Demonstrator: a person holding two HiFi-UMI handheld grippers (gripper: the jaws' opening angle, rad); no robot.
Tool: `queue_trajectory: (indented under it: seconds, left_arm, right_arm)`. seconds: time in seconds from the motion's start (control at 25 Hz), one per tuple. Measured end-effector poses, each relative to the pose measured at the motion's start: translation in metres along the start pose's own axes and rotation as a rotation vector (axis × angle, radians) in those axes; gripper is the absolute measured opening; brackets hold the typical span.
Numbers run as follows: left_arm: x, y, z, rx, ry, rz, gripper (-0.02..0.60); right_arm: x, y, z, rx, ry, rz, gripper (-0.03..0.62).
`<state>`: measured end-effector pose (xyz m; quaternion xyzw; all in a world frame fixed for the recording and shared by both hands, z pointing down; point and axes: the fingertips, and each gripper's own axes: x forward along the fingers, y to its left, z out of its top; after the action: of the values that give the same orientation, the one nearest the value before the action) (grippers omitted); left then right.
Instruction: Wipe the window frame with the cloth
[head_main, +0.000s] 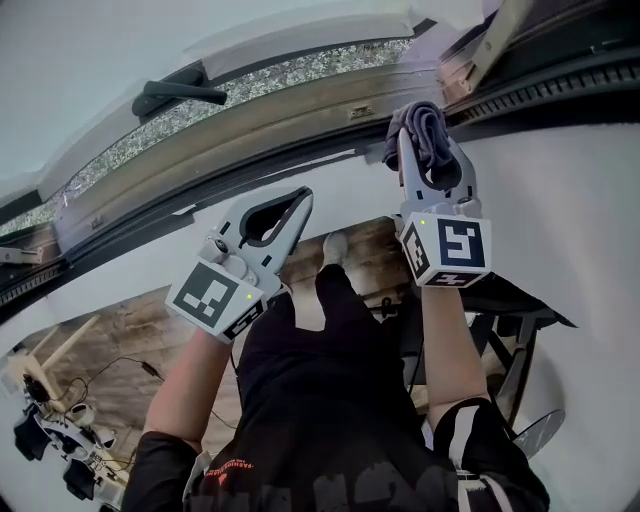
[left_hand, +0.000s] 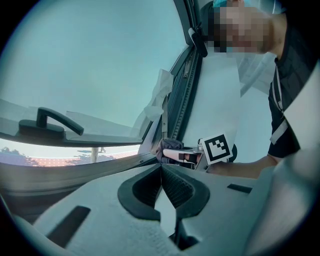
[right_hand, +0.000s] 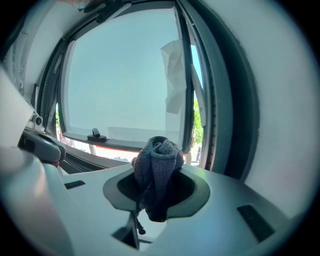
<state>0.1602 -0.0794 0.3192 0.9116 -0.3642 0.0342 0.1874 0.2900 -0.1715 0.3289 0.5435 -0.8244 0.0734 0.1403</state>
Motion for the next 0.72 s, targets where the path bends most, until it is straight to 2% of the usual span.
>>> queue_trajectory:
  seconds: [0.28,0.72]
  left_arm:
    - [-0.062,0.026,-0.005,-0.024,-0.050,0.109,0.020]
    - [-0.222,0.086,-0.026,-0.079,-0.127,0.363,0.020]
  right_arm:
    - [0.010,0.093,0.019,-0.046,-0.030,0.156,0.106]
    - [0.011,0.305,0.021,-0.123,-0.029,0.484,0.106]
